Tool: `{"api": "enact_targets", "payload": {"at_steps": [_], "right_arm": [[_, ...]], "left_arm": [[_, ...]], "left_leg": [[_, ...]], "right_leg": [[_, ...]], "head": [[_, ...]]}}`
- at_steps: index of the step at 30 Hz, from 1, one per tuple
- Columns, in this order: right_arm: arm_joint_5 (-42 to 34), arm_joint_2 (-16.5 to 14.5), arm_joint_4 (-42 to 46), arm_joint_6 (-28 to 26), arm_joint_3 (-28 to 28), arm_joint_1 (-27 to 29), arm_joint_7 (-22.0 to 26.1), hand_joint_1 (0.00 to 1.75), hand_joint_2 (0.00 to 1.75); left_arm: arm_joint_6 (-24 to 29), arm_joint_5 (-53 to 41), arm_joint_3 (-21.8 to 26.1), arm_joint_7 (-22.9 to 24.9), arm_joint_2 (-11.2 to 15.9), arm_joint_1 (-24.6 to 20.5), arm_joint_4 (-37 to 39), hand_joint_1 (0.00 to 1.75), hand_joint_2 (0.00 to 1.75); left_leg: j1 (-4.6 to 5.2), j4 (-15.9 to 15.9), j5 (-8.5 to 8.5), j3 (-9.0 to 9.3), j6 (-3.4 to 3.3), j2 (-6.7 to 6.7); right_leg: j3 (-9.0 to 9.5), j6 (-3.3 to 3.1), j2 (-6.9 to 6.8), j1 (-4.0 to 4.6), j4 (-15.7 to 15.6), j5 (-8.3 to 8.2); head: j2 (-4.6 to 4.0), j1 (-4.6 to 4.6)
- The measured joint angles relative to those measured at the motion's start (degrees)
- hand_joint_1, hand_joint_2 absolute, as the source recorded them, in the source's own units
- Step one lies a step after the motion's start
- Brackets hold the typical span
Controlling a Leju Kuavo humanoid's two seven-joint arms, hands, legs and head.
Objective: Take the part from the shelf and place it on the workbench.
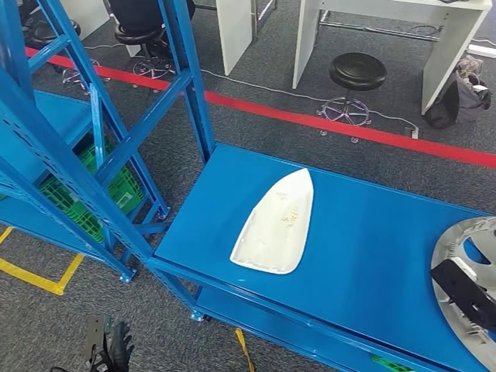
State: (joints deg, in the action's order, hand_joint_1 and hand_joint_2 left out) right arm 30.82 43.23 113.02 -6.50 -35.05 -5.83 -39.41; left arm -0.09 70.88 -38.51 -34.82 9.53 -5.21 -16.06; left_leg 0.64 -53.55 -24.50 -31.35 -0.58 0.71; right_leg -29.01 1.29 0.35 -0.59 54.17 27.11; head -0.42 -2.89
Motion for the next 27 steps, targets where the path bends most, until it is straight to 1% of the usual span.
{"api": "enact_targets", "payload": {"at_steps": [3, 7, 10, 13, 18, 22, 27], "right_arm": [[1.8, 0.0, 0.7, 0.6, 1.1, 1.0, 0.0, 0.00, 1.75], [5.6, -0.8, 3.8, 0.2, 7.2, 6.0, 0.0, 0.00, 1.75], [5.3, -1.5, 4.0, 0.8, 8.9, 7.4, 0.0, 0.00, 1.75], [3.9, -2.2, 4.0, 3.4, 10.6, 8.7, 0.0, 0.00, 1.75], [-1.9, -3.8, 4.0, 9.1, 14.0, 10.5, 0.0, 0.00, 1.75], [-3.6, -5.2, 3.9, 11.6, 16.5, 11.6, 0.0, 0.00, 1.75], [-4.0, -7.4, 3.8, 13.8, 19.3, 13.6, 0.0, 0.00, 1.75]], "left_arm": [[-0.3, 0.1, 0.0, 0.0, 0.0, 0.0, 0.0, 0.00, 0.00], [-1.0, 0.9, 0.0, 0.0, 0.0, 0.0, 0.1, 0.00, 0.00], [-0.9, 1.3, 0.0, 0.0, 0.0, 0.0, 0.2, 0.00, 0.00], [-0.9, 1.9, 0.1, 0.1, 0.0, 0.0, 0.2, 0.00, 0.00], [-0.9, 2.6, 0.1, 0.3, 0.0, 0.0, 0.2, 0.00, 0.00], [-0.9, 2.8, 0.2, 0.4, 0.2, 0.0, 0.2, 0.00, 0.00], [-0.8, 3.3, 0.2, 0.8, 0.3, 0.0, 0.2, 0.00, 0.00]], "left_leg": [[0.00, 0.0, 0.00, 0.00, 0.00, 0.00], [0.00, 0.0, 0.00, 0.01, 0.00, -0.01], [0.00, 0.0, 0.00, 0.01, 0.00, -0.01], [0.00, 0.0, 0.00, 0.01, 0.00, -0.01], [0.00, 0.0, 0.00, 0.01, 0.00, -0.01], [0.00, 0.0, 0.00, 0.02, 0.00, -0.02], [-0.01, 0.0, 0.00, 0.02, 0.00, -0.01]], "right_leg": [[0.00, 0.00, 0.00, 0.00, 0.0, 0.00], [0.01, 0.00, 0.00, 0.00, 0.0, 0.00], [0.02, 0.00, 0.00, 0.00, 0.0, 0.00], [0.01, 0.00, 0.00, 0.00, 0.0, 0.00], [0.01, 0.00, 0.00, 0.00, 0.0, 0.00], [0.00, 0.00, 0.01, 0.00, 0.0, 0.00], [0.01, -0.01, 0.01, 0.00, 0.0, 0.00]], "head": [[0.00, 0.00], [0.00, 0.01], [0.00, 0.01], [0.00, 0.00], [0.00, 0.00], [0.00, 0.01], [0.00, 0.00]]}}
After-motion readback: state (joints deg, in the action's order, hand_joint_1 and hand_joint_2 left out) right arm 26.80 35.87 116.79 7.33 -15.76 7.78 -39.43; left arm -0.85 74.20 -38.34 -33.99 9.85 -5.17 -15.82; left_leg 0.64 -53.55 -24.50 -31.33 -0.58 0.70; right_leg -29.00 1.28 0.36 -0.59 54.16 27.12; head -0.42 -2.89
